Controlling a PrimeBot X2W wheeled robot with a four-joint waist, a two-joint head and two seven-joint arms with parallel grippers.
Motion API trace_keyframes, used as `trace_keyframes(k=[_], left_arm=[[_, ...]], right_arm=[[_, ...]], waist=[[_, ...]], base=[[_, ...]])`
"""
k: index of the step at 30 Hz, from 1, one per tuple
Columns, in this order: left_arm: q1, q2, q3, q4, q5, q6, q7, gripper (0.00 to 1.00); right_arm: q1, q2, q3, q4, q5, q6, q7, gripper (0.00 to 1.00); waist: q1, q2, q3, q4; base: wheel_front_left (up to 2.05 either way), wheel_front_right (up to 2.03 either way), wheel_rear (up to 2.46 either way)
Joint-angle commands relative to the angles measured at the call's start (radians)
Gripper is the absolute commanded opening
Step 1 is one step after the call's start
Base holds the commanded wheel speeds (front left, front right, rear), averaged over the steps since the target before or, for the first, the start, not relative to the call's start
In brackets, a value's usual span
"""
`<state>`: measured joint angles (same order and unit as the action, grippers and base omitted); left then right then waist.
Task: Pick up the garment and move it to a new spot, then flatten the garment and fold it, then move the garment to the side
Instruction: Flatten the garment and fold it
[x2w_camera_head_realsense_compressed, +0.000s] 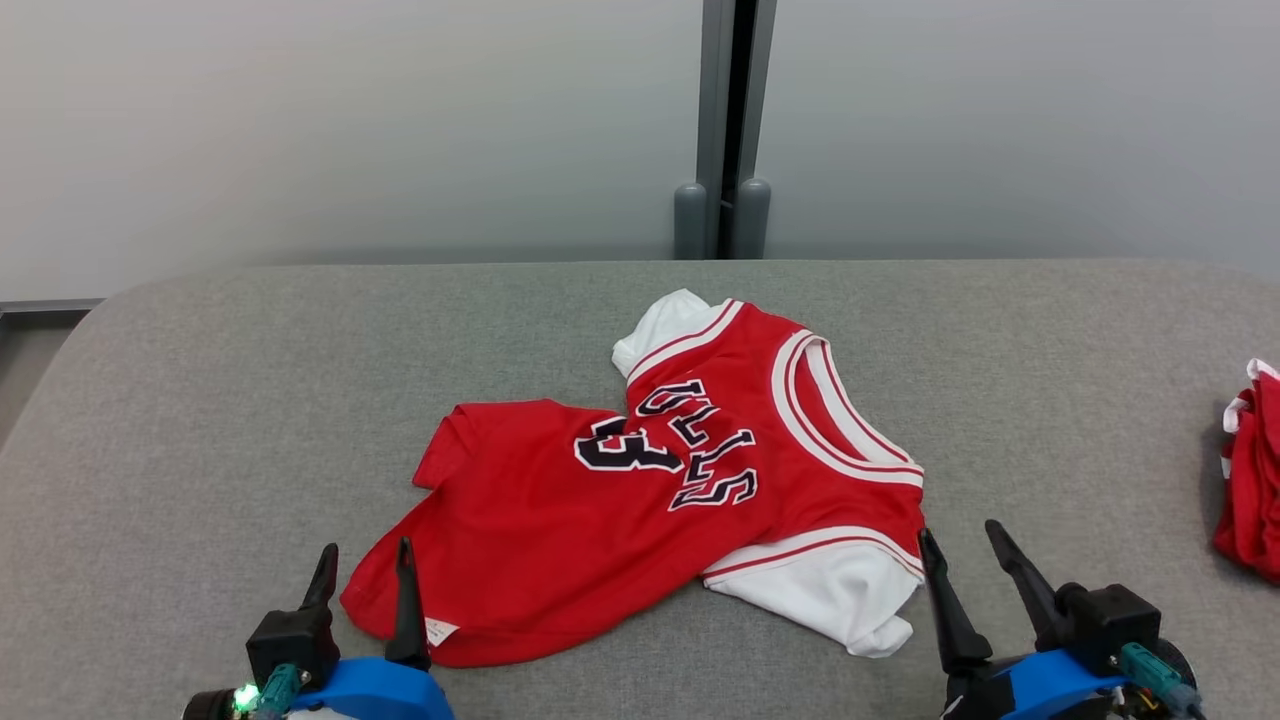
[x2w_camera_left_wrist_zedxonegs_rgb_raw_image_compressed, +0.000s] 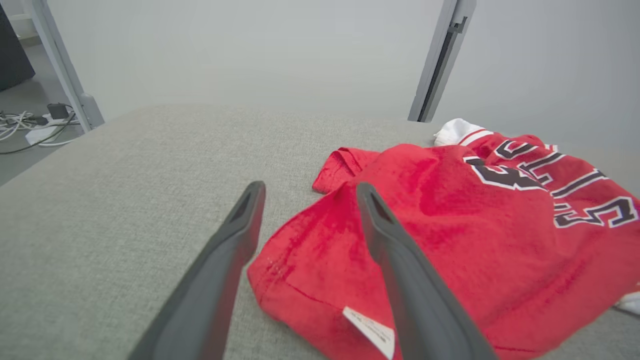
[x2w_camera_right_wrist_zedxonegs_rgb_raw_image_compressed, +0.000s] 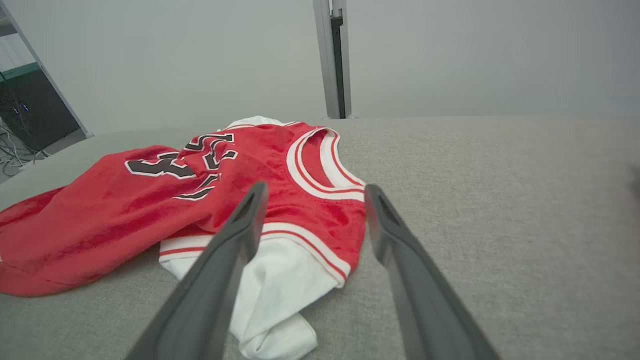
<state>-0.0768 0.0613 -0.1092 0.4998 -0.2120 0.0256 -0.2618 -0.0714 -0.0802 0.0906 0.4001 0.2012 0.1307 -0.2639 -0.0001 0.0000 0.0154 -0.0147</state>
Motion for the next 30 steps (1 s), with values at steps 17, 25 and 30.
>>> trace_keyframes(k=[17,25,30], left_arm=[[0.06,-0.008,0.036,-0.03,0.107,-0.02,-0.004,1.0],[0.05,-0.01,0.034,-0.026,0.101,-0.022,-0.004,1.0],[0.056,-0.01,0.037,-0.018,0.093,-0.024,-0.004,1.0]], right_arm=[[0.061,0.03,0.04,0.053,-0.114,0.0,0.0,1.0],[0.009,0.029,0.083,0.156,-0.183,0.0,0.0,1.0],[-0.008,0.028,0.118,0.203,-0.167,0.0,0.0,1.0]], waist=[[0.0001,0.0,-0.009,-0.056],[0.0001,0.0,0.002,-0.033],[0.0001,0.0,0.006,-0.014]], base=[[0.0,0.0,0.0],[0.0,0.0,0.0],[0.0,0.0,0.0]])
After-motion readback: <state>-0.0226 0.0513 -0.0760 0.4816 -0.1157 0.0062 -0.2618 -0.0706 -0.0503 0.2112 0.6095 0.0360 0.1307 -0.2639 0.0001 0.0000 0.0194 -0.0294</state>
